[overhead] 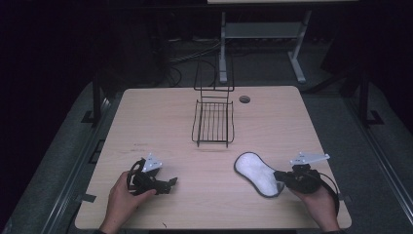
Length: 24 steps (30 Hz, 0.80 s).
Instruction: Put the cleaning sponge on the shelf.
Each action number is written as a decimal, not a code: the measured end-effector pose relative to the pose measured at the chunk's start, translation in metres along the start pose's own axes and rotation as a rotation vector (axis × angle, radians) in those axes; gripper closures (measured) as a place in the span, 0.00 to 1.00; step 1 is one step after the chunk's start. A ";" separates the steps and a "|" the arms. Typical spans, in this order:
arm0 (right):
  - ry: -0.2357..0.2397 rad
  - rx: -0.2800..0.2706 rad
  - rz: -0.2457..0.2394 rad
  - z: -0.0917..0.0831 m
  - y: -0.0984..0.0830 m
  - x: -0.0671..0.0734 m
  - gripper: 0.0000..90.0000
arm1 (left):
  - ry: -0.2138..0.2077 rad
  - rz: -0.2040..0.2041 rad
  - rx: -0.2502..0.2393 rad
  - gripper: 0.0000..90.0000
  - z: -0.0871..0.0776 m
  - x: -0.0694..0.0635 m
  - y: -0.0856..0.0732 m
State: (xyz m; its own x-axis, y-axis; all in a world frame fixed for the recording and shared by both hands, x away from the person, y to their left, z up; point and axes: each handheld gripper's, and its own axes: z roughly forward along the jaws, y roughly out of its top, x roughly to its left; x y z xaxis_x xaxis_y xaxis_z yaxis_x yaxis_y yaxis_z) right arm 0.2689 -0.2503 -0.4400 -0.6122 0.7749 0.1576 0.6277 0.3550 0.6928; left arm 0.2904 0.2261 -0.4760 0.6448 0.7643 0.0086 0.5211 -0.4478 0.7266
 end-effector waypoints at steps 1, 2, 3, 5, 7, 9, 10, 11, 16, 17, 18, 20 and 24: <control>0.000 0.000 0.000 0.000 0.000 0.000 0.93 | 0.000 0.000 0.000 0.14 0.000 0.000 0.000; 0.003 -0.007 0.004 -0.001 0.001 0.000 0.90 | 0.000 0.000 0.000 0.14 0.000 0.000 0.000; 0.008 -0.013 0.004 -0.002 0.003 0.000 0.86 | 0.000 0.000 0.000 0.14 0.000 0.000 0.000; 0.013 -0.019 0.001 -0.001 0.006 0.000 0.78 | 0.000 0.000 0.000 0.14 0.000 0.000 0.000; 0.019 -0.023 0.003 0.001 0.008 0.000 0.67 | 0.000 0.000 0.000 0.14 0.000 0.000 0.000; 0.020 -0.011 0.009 0.004 0.010 0.000 0.53 | 0.000 0.000 0.000 0.14 0.000 0.000 0.000; 0.018 -0.002 0.017 0.008 0.013 0.000 0.43 | 0.000 0.000 0.000 0.14 0.000 0.000 0.000; 0.018 -0.002 0.017 0.008 0.013 0.000 0.43 | 0.000 0.000 0.000 0.14 0.000 0.000 0.000; -0.007 0.011 0.008 0.023 0.021 0.003 0.14 | 0.000 0.000 0.000 0.14 0.000 0.000 0.000; -0.007 0.011 0.008 0.023 0.021 0.003 0.14 | 0.000 0.000 0.000 0.14 0.000 0.000 0.000; -0.011 0.014 0.002 0.027 0.023 0.003 0.10 | 0.000 0.000 0.001 0.14 0.000 0.000 0.000; -0.010 0.029 -0.018 0.037 0.027 0.005 0.07 | 0.000 0.000 0.000 0.14 0.000 0.000 0.000; -0.014 0.038 -0.033 0.044 0.031 0.006 0.06 | 0.000 0.000 0.000 0.14 0.000 0.000 0.000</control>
State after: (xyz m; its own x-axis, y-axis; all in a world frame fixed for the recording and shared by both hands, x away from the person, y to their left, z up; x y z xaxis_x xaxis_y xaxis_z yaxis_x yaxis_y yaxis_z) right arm 0.3054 -0.2117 -0.4484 -0.6260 0.7697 0.1252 0.6255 0.3997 0.6701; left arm 0.2904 0.2261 -0.4760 0.6449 0.7642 0.0086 0.5213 -0.4481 0.7263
